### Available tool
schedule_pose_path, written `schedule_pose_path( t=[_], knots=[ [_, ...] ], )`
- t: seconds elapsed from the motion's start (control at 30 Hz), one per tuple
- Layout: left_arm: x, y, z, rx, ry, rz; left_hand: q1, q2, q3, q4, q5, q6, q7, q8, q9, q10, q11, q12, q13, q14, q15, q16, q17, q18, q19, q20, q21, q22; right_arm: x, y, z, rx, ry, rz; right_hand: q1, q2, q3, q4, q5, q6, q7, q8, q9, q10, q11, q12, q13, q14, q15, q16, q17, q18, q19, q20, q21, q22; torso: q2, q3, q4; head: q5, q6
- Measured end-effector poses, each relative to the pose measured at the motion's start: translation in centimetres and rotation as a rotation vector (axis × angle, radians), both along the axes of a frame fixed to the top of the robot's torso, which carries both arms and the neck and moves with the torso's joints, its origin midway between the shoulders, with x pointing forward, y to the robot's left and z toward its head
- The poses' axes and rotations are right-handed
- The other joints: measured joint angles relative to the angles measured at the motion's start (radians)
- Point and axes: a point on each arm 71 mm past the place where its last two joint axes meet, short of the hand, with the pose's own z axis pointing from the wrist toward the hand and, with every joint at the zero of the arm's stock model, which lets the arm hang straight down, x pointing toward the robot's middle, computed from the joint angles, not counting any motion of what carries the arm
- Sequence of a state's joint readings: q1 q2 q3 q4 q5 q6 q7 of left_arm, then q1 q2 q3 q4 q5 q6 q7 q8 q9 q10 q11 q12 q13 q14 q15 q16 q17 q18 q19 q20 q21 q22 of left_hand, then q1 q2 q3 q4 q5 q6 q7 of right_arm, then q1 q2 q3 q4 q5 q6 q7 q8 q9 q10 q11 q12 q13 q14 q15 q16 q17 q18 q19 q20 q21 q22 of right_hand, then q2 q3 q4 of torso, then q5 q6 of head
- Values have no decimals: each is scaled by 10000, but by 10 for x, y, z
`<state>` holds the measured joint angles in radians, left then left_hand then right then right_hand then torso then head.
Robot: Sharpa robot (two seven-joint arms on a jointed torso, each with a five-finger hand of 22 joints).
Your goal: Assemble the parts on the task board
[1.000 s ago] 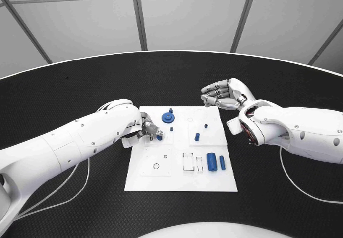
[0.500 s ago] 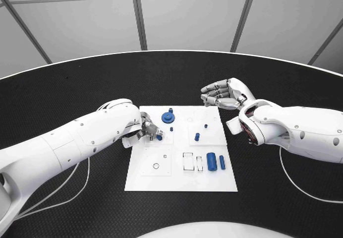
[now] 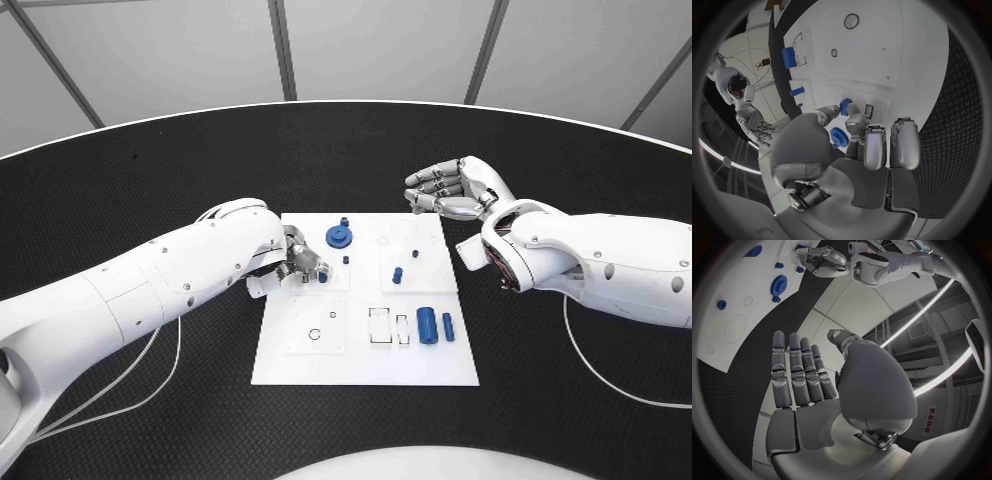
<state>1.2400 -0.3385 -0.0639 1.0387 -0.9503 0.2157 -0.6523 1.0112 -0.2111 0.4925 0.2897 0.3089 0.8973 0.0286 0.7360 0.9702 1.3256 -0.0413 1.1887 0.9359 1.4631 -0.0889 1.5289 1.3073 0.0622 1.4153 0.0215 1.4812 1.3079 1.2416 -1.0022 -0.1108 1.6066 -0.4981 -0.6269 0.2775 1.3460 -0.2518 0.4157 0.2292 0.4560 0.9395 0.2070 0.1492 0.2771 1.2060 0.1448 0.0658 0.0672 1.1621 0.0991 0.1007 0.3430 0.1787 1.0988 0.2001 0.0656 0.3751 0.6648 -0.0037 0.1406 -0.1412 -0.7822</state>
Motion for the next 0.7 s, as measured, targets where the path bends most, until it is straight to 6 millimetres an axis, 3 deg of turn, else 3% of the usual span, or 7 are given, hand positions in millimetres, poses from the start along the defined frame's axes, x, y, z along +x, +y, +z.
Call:
schedule_pose_path(
  t=[0.7],
  knots=[
    [-1,4,0,-10,46,47,-86,9,-207,41,-77,20,-24,-44,8,0,0,0,-7,0,0,0,8,0,0,0,-1,-2,1,0,0,-7,-5,-21,-50,28,-55,55,0,0,0,0,-5,0,0,0,0,-33,34,-63,-22,0,-37,38,0,-87,-2,-5,-4,18,-5]
  ],
)
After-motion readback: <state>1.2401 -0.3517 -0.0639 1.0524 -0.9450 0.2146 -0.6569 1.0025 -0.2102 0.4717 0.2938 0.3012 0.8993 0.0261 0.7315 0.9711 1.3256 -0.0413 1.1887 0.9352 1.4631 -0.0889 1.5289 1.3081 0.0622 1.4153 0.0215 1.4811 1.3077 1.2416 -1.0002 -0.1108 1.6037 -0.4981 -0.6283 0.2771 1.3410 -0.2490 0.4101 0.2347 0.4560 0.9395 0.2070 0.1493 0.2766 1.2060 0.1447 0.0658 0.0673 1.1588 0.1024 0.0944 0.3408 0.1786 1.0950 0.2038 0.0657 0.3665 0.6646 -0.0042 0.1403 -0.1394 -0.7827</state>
